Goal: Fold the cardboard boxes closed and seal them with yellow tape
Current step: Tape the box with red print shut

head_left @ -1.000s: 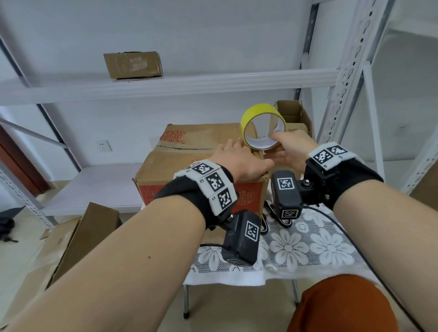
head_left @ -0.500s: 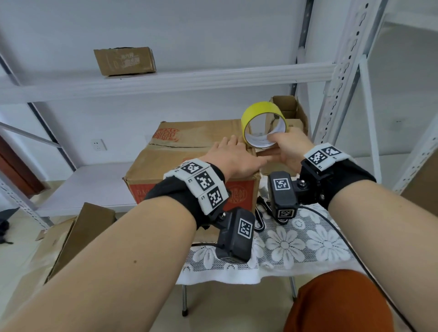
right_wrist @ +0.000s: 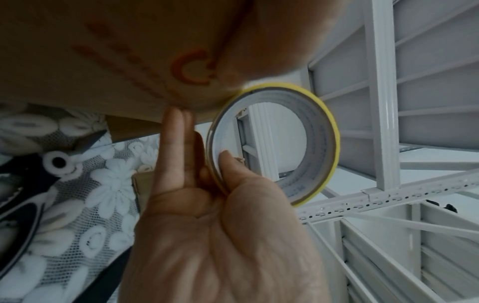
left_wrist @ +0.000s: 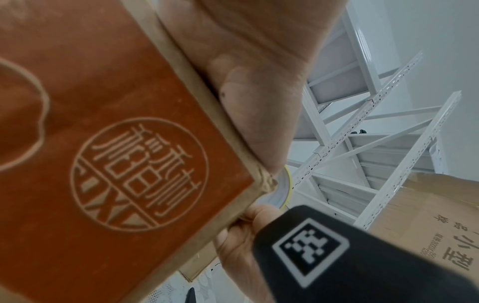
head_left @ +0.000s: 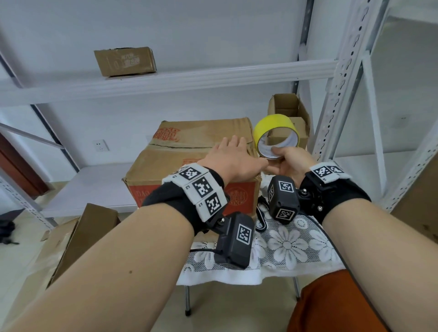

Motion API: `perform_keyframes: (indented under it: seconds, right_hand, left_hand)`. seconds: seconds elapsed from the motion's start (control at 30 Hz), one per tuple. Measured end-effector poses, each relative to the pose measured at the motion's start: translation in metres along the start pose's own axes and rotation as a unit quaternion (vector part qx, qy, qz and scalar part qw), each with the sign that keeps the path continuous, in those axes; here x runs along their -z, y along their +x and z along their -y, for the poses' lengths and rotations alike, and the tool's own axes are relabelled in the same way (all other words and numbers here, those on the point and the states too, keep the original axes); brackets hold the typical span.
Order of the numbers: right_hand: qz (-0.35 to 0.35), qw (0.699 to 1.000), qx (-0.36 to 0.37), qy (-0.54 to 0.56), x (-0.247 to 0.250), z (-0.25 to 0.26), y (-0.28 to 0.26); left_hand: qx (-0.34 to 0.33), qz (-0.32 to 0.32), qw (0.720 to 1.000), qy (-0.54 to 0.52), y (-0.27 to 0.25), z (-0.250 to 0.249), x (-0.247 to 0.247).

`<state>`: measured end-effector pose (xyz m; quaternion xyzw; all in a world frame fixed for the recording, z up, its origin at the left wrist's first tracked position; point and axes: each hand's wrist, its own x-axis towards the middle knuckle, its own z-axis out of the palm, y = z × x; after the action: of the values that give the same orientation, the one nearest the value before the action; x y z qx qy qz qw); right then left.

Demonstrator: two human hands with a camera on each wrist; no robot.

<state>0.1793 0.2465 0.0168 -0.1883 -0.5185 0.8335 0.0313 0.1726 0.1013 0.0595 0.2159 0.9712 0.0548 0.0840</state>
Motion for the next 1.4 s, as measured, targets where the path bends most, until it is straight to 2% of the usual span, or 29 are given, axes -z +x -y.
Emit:
perform_keyframes:
  seconds: [0.13, 0.3, 0.57, 0.9, 1.2, 1.4]
  right_hand:
    - [0.000, 0.999, -0.041, -0.030, 0.002, -0.009, -0.001]
    - [0.038, 0.996, -0.078, -0.021, 0.004, -0.014, -0.001]
    - [0.060, 0.994, -0.087, 0.025, 0.007, -0.025, 0.002]
    - [0.041, 0.994, -0.075, 0.073, 0.016, -0.042, 0.008]
    - [0.044, 0.991, -0.115, 0.049, 0.019, -0.038, 0.011]
    - [0.035, 0.993, -0.110, 0.021, 0.017, -0.047, 0.002]
  left_hand:
    - [-0.004, 0.007, 1.000, -0.007, -0.002, 0.001, -0.001]
    - [-0.003, 0.008, 1.000, -0.002, -0.004, 0.000, 0.000]
    - [-0.001, 0.012, 1.000, 0.009, -0.006, -0.001, 0.001]
    - [-0.001, -0.001, 1.000, 0.011, -0.009, 0.000, 0.001]
    - [-0.045, -0.019, 0.997, 0.054, -0.008, -0.009, 0.003]
    - [-0.022, -0.001, 0.997, 0.069, -0.008, -0.018, 0.007]
